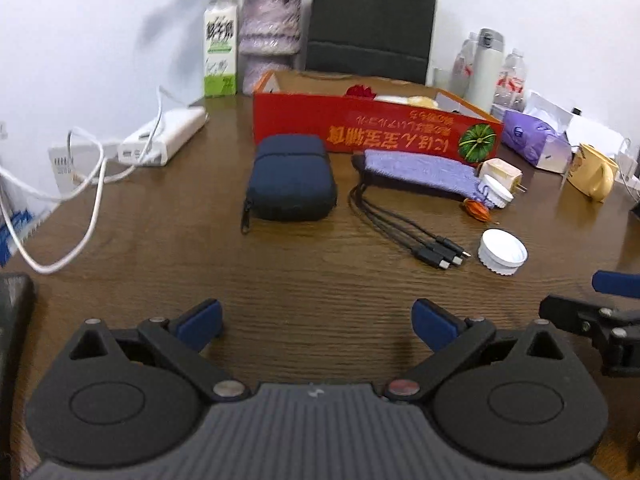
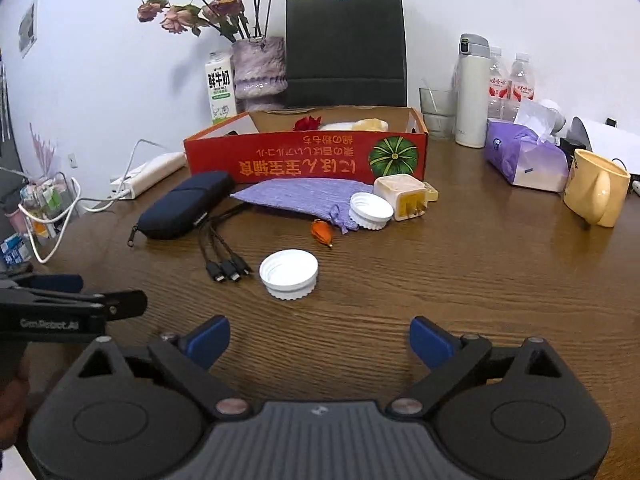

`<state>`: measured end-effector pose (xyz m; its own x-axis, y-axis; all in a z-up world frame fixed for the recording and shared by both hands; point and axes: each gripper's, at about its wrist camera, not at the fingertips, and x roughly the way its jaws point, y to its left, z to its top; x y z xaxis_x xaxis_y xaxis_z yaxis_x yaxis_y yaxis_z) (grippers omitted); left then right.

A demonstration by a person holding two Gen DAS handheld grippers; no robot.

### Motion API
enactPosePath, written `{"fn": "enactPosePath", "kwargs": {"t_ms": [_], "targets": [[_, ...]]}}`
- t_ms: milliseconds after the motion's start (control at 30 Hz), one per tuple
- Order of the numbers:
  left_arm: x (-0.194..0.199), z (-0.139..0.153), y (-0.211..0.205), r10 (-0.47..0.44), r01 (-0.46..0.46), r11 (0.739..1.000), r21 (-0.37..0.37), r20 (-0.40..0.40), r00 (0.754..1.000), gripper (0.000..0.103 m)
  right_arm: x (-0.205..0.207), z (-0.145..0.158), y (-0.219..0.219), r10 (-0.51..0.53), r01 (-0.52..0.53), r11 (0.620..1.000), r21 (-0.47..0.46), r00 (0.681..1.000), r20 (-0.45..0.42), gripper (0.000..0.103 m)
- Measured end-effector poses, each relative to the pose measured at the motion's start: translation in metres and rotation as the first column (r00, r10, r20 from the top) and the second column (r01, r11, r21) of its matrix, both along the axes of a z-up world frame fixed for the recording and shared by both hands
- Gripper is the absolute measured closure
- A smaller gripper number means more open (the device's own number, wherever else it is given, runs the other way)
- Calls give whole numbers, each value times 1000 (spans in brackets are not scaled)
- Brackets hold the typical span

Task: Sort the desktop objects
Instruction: 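Grasp a white bottle cap with the right gripper while the left grasps the navy case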

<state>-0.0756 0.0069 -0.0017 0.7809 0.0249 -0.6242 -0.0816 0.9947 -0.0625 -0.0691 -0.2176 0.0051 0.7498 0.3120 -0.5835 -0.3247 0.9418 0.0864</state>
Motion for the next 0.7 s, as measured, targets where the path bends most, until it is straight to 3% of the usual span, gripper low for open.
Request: {"fn": "enactPosePath", "kwargs": {"t_ms": [233,400,533,633,700], "targets": [[-1,-1,-4,-6,6,1000,17,12,1000,0,-1,-3,-9,-26,26,996,87,1000,1,7],[0,-1,-11,-32,32,998,53,2,999,0,-7,-4,2,13,-13,1000,26,1000,20,9],[14,8,5,-93,93,996,-3,42,995,0,0,-1,5,-2,2,1000,-21,1000,7,11],[54,24,23,-43,45,998,-32,50,998,0,19,2,12,17,-17,999,-49,1000,8,19],[87,29,33,-19,22,997,-80,33,999,0,36,0,22,37,-37,996,-87,999,-1,34]]}}
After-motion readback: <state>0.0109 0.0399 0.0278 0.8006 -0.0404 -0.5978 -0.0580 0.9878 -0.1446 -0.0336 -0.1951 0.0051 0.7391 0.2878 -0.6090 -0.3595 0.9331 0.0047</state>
